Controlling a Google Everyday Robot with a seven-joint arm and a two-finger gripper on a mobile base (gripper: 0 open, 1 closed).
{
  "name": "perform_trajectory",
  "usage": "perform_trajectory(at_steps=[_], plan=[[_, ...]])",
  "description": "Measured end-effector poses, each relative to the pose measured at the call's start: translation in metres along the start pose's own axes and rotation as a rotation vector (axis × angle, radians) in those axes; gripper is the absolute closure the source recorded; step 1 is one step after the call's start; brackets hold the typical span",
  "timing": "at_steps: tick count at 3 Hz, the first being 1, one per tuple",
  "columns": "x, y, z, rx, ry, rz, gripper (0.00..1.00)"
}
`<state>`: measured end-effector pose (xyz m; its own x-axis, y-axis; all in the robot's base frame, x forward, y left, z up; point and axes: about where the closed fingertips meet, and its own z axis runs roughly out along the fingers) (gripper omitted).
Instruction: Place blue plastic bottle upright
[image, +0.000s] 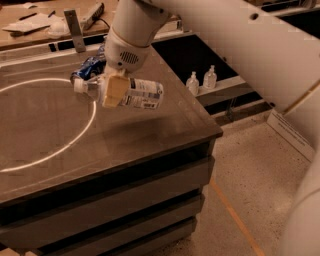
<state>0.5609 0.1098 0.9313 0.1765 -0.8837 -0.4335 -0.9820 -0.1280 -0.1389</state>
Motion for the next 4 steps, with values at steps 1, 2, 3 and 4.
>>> perform_trajectory(at_steps=[1, 2, 3, 4], plan=[[-0.011, -0.008, -0.043, 0.063, -0.302, -0.083, 1.00], [-0.012, -0.007, -0.070, 0.071, -0.554, -0.148, 1.00], [-0.009, -0.005, -0.081, 0.035, -0.774, -0.131, 1.00], [-0.006, -0.002, -0.078, -0.029, -0.911, -0.104, 1.00]])
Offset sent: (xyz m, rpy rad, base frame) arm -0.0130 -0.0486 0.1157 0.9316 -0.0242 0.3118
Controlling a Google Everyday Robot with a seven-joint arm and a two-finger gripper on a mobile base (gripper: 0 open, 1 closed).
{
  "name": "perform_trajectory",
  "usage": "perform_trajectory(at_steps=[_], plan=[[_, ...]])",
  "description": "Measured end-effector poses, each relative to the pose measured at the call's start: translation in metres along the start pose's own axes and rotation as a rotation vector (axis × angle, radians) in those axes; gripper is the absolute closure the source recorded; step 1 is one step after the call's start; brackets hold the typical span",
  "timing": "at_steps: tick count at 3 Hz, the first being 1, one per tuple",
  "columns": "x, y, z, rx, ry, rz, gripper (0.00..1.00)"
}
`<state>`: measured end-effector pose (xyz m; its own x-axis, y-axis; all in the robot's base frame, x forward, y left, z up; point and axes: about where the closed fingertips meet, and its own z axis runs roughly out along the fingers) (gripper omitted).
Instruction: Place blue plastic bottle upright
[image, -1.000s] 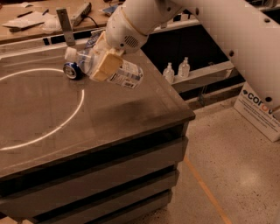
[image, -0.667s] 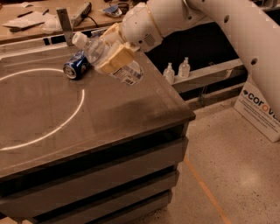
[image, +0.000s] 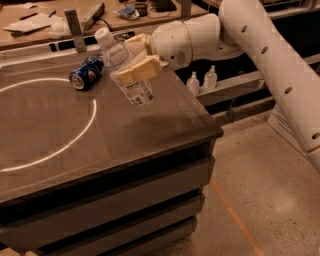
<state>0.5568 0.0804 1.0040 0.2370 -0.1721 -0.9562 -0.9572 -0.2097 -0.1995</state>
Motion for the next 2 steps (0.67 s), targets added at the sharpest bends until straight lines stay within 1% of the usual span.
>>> perform_trajectory(at_steps=[1, 2], plan=[[0.012, 0.001, 0.003, -0.038, -0.079, 0.036, 1.00], [0.024, 0.001, 0.007, -0.065, -0.139, 0.037, 1.00]])
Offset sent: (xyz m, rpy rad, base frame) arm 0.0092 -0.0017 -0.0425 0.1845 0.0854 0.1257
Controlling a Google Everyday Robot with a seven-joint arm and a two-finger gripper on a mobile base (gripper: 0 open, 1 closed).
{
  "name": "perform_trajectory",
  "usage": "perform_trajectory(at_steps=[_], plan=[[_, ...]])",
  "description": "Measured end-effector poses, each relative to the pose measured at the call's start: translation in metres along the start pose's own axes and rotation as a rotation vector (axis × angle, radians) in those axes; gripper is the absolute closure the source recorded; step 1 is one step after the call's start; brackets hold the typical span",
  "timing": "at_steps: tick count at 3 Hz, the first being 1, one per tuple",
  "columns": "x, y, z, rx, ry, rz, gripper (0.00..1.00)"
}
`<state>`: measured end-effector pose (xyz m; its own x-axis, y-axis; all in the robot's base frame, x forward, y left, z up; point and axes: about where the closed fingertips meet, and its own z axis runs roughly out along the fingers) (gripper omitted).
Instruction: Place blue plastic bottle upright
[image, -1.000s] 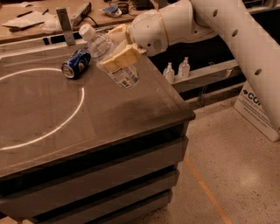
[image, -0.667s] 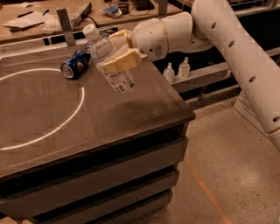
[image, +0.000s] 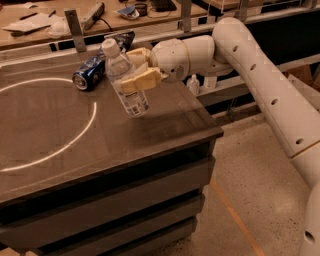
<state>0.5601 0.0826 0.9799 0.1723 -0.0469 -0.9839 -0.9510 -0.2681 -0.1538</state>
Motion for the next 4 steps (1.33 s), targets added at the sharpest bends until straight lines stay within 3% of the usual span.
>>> perform_trajectory(at_steps=[2, 4], plan=[[0.023, -0.004, -0.001, -0.008, -0.077, 0.009, 1.00], [0.040, -0.010, -0.007, 0.028, -0.092, 0.049, 0.60]])
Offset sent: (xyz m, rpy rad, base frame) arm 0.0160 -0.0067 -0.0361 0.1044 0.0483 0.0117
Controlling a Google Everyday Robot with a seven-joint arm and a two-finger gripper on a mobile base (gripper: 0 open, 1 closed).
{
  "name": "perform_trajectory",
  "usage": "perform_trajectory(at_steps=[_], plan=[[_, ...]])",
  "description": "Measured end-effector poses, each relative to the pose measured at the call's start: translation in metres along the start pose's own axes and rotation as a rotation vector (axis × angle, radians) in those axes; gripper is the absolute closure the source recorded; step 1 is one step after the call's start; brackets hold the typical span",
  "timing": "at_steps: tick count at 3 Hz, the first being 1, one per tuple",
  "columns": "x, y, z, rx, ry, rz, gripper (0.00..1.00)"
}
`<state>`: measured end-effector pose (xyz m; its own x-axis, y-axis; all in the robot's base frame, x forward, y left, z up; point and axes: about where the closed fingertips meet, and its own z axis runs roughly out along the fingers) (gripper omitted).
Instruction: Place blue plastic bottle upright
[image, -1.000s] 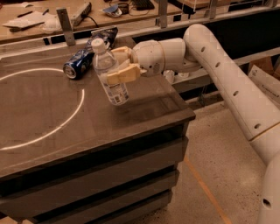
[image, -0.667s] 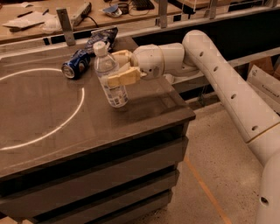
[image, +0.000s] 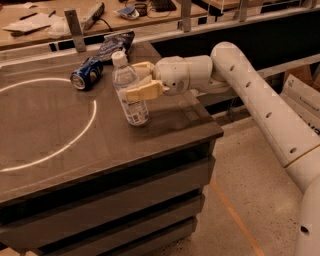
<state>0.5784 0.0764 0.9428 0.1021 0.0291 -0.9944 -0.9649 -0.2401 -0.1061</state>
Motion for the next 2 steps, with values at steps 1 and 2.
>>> perform_trajectory(at_steps=[1, 2], plan=[[0.0049, -0.0011, -0.0061, 0.019, 0.002, 0.015, 0.36], [0.0074, -0.0006, -0.0160, 0.041, 0.004, 0.019, 0.13]])
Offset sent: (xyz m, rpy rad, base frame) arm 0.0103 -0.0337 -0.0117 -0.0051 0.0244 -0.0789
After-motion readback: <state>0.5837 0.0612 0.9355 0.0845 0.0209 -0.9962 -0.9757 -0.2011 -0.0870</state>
